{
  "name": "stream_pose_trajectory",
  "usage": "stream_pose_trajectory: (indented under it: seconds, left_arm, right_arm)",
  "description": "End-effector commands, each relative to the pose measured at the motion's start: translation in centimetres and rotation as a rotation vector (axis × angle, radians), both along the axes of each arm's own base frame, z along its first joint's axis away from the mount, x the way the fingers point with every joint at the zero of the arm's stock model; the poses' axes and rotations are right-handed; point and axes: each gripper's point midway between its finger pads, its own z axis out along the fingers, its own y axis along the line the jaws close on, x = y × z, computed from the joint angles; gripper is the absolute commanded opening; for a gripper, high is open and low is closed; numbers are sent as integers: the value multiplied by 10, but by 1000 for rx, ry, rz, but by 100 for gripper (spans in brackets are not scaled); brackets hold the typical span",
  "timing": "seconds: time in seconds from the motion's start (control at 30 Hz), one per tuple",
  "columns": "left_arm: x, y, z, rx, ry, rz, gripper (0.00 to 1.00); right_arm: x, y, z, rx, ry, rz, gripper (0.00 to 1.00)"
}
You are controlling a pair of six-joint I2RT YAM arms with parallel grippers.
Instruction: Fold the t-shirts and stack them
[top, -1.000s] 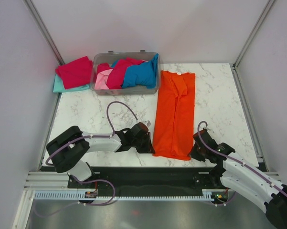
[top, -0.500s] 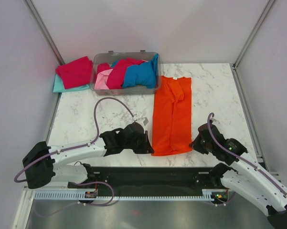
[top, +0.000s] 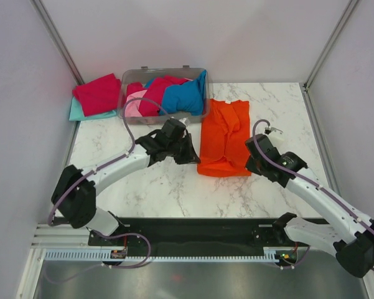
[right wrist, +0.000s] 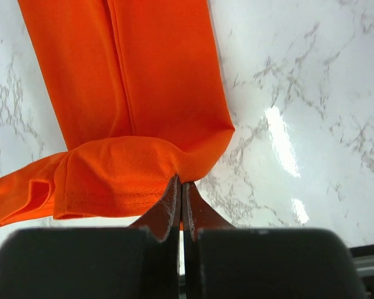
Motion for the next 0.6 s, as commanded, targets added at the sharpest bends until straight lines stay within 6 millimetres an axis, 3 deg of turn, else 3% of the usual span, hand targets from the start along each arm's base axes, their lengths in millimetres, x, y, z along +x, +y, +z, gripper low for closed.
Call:
stream_pose_trajectory:
  seconds: [0.0, 0.03, 0.13, 0.17, 0.2, 0.33, 0.57]
  left_arm:
    - [21, -20, 22, -43, -44, -114, 2]
    - [29, -21, 9, -19, -24, -115, 2]
    - [53, -26, 13, -13, -41, -114, 2]
    - [59, -27, 0, 7, -18, -109, 2]
    - [68, -31, 8, -5, -34, -118, 2]
    - [98, -34, 0, 17, -23, -117, 2]
    - [127, -33, -23, 39, 21, -101, 3]
  right_arm:
    - [34, -9, 22, -54, -94, -35, 0]
    - [42, -13, 19, -64, -84, -50, 0]
    - [58, -13, 13, -68, -80, -40, 0]
    - [66, -17, 13, -70, -89, -49, 0]
    - [69, -18, 11, -75, -81, -46, 0]
    - [92, -29, 1, -77, -62, -65, 0]
    - [125, -25, -15, -68, -38, -38, 0]
